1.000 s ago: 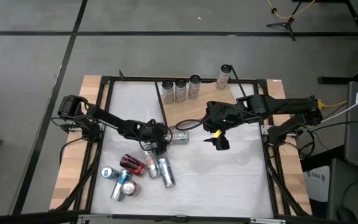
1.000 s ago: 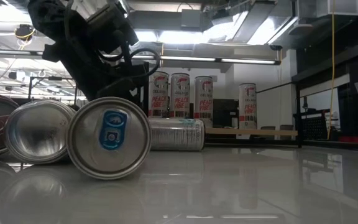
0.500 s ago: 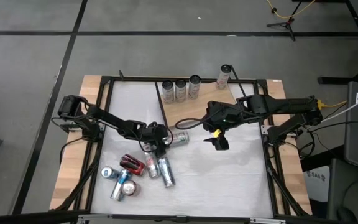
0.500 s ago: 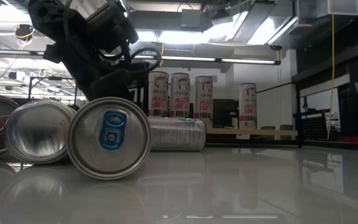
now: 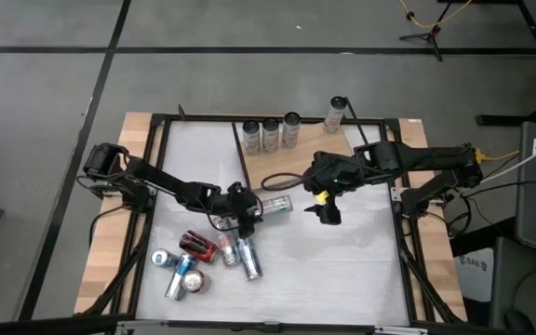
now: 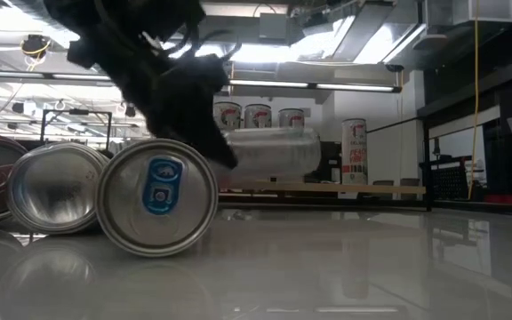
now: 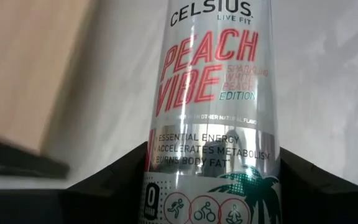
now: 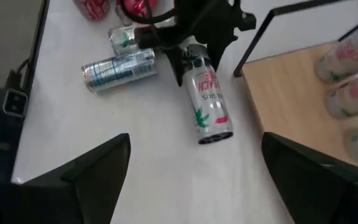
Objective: Place canned beverage on shelf
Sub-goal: Put the white pink soda can on the shelf aligned with the other white pink soda cans
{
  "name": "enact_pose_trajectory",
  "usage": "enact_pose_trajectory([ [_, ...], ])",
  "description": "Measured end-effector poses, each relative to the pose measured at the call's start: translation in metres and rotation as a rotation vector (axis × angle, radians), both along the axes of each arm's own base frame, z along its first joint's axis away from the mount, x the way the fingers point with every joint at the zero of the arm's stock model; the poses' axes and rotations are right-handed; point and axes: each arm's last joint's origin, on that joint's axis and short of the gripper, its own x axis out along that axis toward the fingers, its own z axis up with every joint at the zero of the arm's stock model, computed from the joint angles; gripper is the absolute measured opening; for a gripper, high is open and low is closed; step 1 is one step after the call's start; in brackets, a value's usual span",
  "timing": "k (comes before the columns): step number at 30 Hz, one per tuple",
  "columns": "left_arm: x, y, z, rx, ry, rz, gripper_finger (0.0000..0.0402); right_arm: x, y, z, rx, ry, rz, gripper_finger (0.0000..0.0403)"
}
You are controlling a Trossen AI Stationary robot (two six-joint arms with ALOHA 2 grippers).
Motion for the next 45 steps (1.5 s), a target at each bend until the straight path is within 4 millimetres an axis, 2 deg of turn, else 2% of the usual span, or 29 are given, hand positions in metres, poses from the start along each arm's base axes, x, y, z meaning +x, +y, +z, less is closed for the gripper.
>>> enact_pose_trajectory([
  [7, 0.017, -0.010, 0.029, 0.156, -0.100, 0.043, 0.0240, -0.001, -0.005, 0.014, 0.161, -0.031, -0.215, 0.0358],
  [14, 0.028, -0.022, 0.059, 0.338, -0.184, 0.125, 0.0240, -0.005, -0.024, 0.036, 0.344, -0.074, -0.448, 0.0358],
  [19, 0.032, -0.031, 0.081, 0.494, -0.220, 0.228, 0.0240, -0.007, -0.042, 0.044, 0.535, -0.057, -0.567, 0.0358],
  [26, 0.036, -0.039, 0.105, 0.643, -0.274, 0.320, 0.0240, -0.011, -0.069, 0.053, 0.686, -0.055, -0.625, 0.0358],
  [34, 0.036, -0.046, 0.115, 0.666, -0.330, 0.344, 0.0240, -0.020, -0.097, 0.065, 0.803, -0.080, -0.604, 0.0358],
  [38, 0.037, -0.047, 0.117, 0.654, -0.355, 0.355, 0.0240, -0.023, -0.104, 0.065, 0.844, -0.064, -0.593, 0.0358],
  [45, 0.037, -0.047, 0.122, 0.639, -0.395, 0.402, 0.0240, -0.024, -0.103, 0.064, 0.850, -0.038, -0.595, 0.0358],
])
